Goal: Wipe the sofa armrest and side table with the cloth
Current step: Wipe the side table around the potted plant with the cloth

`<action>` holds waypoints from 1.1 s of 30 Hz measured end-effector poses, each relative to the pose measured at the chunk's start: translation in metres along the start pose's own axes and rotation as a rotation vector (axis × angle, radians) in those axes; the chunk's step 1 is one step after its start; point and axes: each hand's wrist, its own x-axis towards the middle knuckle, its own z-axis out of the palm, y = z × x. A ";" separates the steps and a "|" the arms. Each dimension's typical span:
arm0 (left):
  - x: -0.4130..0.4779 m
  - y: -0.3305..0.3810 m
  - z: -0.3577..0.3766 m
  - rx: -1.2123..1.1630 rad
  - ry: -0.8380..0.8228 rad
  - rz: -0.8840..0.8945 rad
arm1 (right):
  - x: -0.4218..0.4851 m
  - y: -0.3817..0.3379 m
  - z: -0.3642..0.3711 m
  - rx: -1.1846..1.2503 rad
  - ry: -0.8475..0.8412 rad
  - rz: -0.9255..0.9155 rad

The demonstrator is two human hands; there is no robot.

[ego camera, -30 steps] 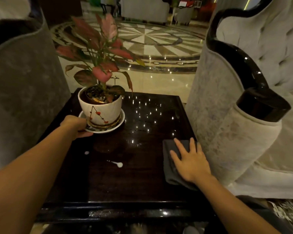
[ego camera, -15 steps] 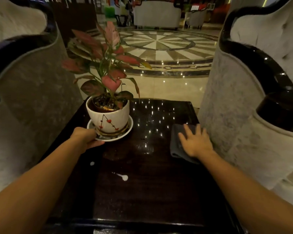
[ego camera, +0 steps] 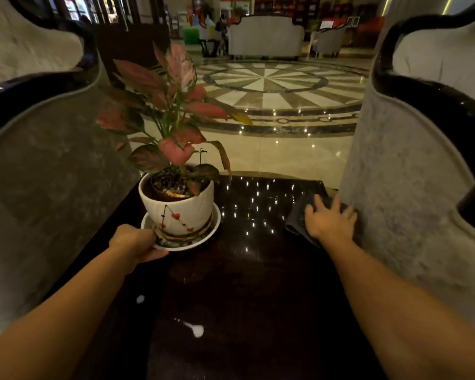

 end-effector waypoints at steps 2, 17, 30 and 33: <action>0.006 0.002 -0.001 -0.001 0.019 0.018 | 0.002 -0.031 0.005 -0.030 0.003 0.030; 0.013 0.023 0.030 -0.134 0.078 0.039 | -0.031 -0.114 0.040 -0.031 -0.018 -0.548; 0.020 0.028 0.030 -0.197 0.053 -0.002 | 0.057 -0.128 0.022 -0.047 -0.027 -0.318; 0.024 0.033 0.026 -0.188 0.049 -0.008 | 0.043 -0.136 0.035 -0.091 -0.112 -0.701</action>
